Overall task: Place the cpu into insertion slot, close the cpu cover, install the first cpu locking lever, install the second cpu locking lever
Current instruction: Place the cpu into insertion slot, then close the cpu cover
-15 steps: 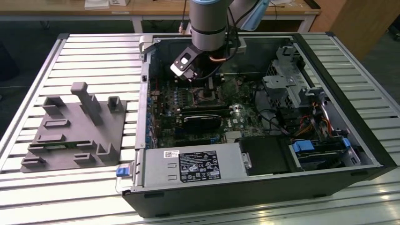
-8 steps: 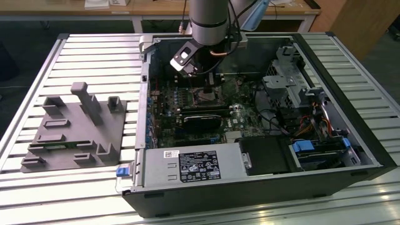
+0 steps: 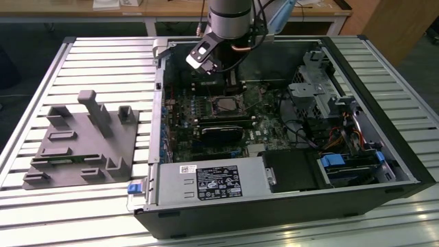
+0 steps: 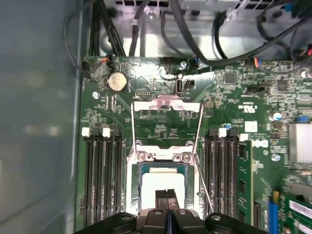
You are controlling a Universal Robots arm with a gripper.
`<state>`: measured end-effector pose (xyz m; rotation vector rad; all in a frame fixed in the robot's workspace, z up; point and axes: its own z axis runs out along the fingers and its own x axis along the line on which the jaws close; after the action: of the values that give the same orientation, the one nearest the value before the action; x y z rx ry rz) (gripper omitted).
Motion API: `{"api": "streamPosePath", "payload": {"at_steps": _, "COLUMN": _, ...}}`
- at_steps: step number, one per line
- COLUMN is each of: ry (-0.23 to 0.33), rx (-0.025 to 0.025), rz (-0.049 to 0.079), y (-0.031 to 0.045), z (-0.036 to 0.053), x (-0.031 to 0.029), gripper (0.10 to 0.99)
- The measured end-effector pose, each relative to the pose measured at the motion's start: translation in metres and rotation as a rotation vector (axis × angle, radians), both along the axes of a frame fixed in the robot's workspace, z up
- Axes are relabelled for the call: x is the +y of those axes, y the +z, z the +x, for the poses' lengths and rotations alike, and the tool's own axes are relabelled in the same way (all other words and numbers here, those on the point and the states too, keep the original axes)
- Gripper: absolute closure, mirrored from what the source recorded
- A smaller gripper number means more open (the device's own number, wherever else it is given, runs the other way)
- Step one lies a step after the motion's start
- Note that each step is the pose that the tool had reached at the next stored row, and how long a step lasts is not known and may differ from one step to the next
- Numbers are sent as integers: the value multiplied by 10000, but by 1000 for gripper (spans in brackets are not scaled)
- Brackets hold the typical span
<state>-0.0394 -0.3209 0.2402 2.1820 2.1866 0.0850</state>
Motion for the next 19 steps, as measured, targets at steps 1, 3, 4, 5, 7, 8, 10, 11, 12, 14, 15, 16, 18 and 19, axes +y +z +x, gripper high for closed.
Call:
{"api": "streamPosePath", "payload": {"at_steps": 1, "ry": 0, "rx": -10, "rz": 0, "y": 30, "z": 0, "x": 0, "gripper": 980}}
{"api": "streamPosePath", "payload": {"at_steps": 3, "ry": 0, "rx": -29, "rz": 0, "y": 85, "z": 0, "x": 0, "gripper": 980}}
{"api": "streamPosePath", "payload": {"at_steps": 4, "ry": 0, "rx": -39, "rz": 1, "y": 108, "z": 0, "x": 0, "gripper": 980}}
{"api": "streamPosePath", "payload": {"at_steps": 5, "ry": 0, "rx": -46, "rz": 2, "y": 126, "z": 0, "x": 0, "gripper": 980}}
{"api": "streamPosePath", "payload": {"at_steps": 7, "ry": 0, "rx": -51, "rz": -1, "y": 137, "z": 0, "x": 0, "gripper": 980}}
{"api": "streamPosePath", "payload": {"at_steps": 8, "ry": 0, "rx": -50, "rz": -11, "y": 138, "z": 0, "x": 0, "gripper": 980}}
{"api": "streamPosePath", "payload": {"at_steps": 10, "ry": 0, "rx": -50, "rz": -18, "y": 138, "z": 0, "x": 0, "gripper": 980}}
{"api": "streamPosePath", "payload": {"at_steps": 11, "ry": 0, "rx": -51, "rz": -18, "y": 137, "z": 0, "x": 0, "gripper": 980}}
{"api": "streamPosePath", "payload": {"at_steps": 12, "ry": 0, "rx": -50, "rz": -19, "y": 138, "z": 0, "x": 0, "gripper": 980}}
{"api": "streamPosePath", "payload": {"at_steps": 14, "ry": 0, "rx": -50, "rz": -21, "y": 138, "z": 0, "x": 0, "gripper": 980}}
{"api": "streamPosePath", "payload": {"at_steps": 15, "ry": 0, "rx": -50, "rz": -22, "y": 138, "z": 0, "x": 0, "gripper": 980}}
{"api": "streamPosePath", "payload": {"at_steps": 16, "ry": 0, "rx": -50, "rz": -22, "y": 138, "z": 0, "x": 0, "gripper": 980}}
{"api": "streamPosePath", "payload": {"at_steps": 18, "ry": 0, "rx": -49, "rz": -24, "y": 139, "z": 0, "x": 0, "gripper": 980}}
{"api": "streamPosePath", "payload": {"at_steps": 19, "ry": 0, "rx": -47, "rz": -27, "y": 144, "z": 0, "x": 0, "gripper": 980}}
